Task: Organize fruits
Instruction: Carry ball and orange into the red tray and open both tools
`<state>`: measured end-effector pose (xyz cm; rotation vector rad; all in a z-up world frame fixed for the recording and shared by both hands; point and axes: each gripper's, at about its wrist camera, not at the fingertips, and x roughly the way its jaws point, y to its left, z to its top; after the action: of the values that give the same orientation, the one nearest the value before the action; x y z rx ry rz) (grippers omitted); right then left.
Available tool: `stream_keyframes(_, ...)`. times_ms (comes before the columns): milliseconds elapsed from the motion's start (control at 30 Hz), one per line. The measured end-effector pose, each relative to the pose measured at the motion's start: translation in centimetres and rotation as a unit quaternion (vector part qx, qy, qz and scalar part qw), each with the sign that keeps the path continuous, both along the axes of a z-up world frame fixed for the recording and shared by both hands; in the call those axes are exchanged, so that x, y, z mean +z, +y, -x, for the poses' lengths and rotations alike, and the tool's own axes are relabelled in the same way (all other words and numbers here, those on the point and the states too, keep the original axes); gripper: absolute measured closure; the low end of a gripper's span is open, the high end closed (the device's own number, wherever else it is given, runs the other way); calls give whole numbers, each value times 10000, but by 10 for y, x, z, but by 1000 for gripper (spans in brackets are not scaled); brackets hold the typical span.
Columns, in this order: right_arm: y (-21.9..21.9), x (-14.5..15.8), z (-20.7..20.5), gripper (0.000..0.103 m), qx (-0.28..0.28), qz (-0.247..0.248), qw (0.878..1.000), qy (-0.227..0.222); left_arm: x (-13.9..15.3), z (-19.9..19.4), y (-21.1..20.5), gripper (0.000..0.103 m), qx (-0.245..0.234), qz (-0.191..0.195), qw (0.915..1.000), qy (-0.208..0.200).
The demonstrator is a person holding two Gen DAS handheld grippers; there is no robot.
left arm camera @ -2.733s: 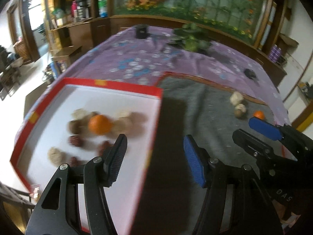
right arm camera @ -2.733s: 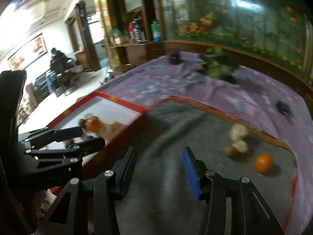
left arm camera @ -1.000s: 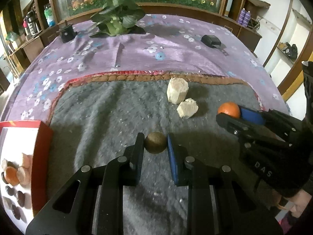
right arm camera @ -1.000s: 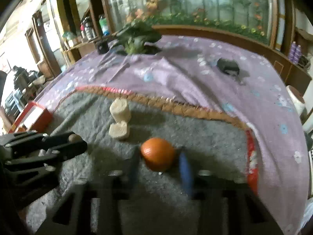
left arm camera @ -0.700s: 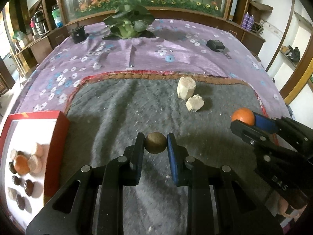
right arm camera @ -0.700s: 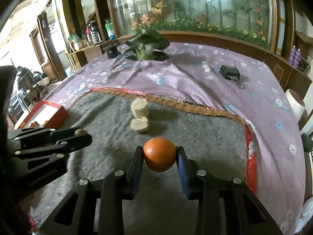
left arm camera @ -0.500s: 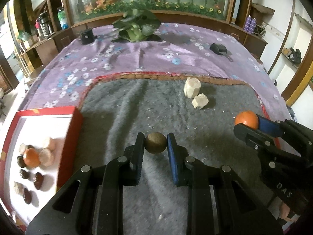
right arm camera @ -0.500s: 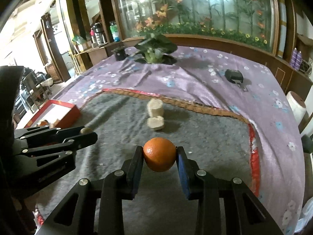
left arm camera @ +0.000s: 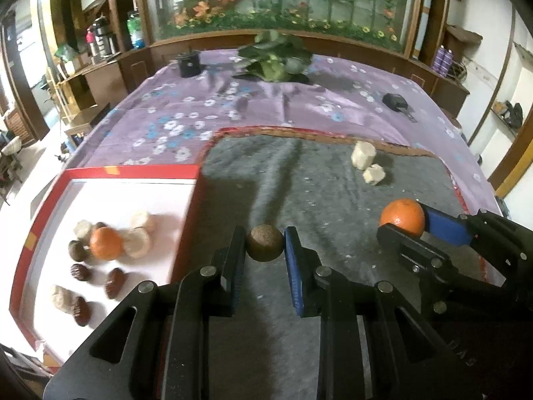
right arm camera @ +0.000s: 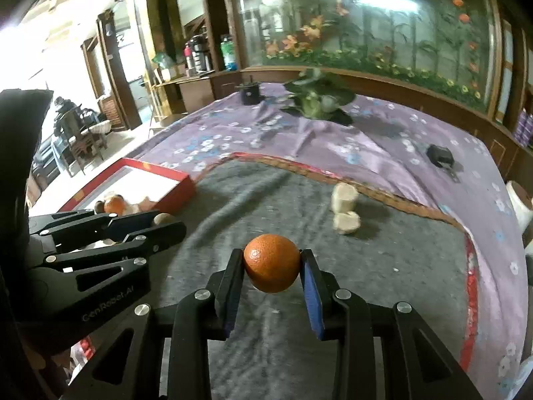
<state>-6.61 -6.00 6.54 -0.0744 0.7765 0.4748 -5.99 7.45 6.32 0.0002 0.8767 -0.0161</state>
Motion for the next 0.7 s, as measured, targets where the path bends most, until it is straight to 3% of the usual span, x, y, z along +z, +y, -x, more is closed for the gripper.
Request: stream_keyframes(700,108,12,5,70,1027,184,9944,-144,8,40,101,80,937,-50,9955,-156)
